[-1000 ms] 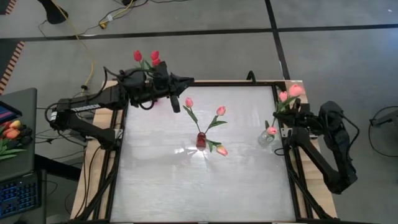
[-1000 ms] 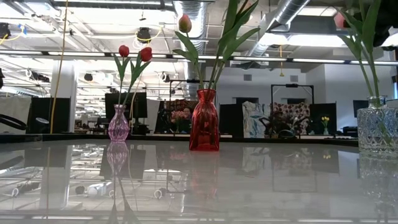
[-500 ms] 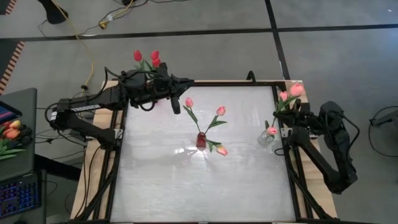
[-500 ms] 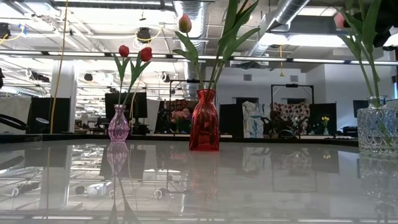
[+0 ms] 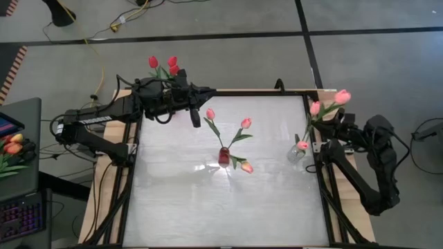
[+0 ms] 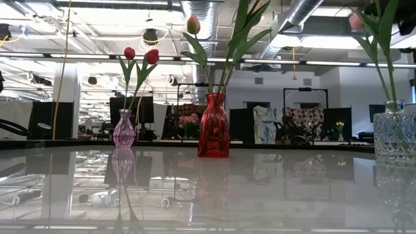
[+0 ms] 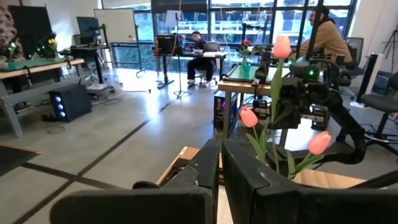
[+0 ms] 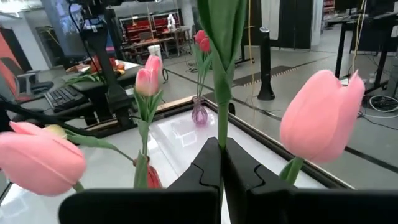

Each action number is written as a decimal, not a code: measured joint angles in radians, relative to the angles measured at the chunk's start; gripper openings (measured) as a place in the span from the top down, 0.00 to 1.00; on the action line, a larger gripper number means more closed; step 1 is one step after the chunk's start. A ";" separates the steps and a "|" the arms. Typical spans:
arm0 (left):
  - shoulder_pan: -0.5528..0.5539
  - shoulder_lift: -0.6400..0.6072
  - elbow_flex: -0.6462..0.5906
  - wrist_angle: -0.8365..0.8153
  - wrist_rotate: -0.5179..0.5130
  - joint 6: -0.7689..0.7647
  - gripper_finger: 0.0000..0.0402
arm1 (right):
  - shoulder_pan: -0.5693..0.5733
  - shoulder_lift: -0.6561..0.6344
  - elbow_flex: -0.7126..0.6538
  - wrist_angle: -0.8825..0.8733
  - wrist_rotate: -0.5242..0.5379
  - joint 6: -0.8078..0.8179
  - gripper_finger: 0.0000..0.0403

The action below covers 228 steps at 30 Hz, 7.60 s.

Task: Sort flowers into vase by color
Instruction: Put the pink tulip into the transparent vase

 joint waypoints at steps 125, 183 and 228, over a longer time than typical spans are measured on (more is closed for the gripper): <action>-0.049 0.028 0.000 -0.008 -0.051 0.072 0.98 | 1.446 0.001 -0.137 0.109 1.276 0.153 0.93; -0.049 0.029 0.000 -0.012 -0.043 0.094 0.98 | 1.442 0.283 -0.078 -0.140 1.459 0.515 0.94; -0.049 0.029 0.000 -0.004 -0.019 0.083 0.98 | 1.442 0.282 -0.052 -0.221 1.116 0.582 0.87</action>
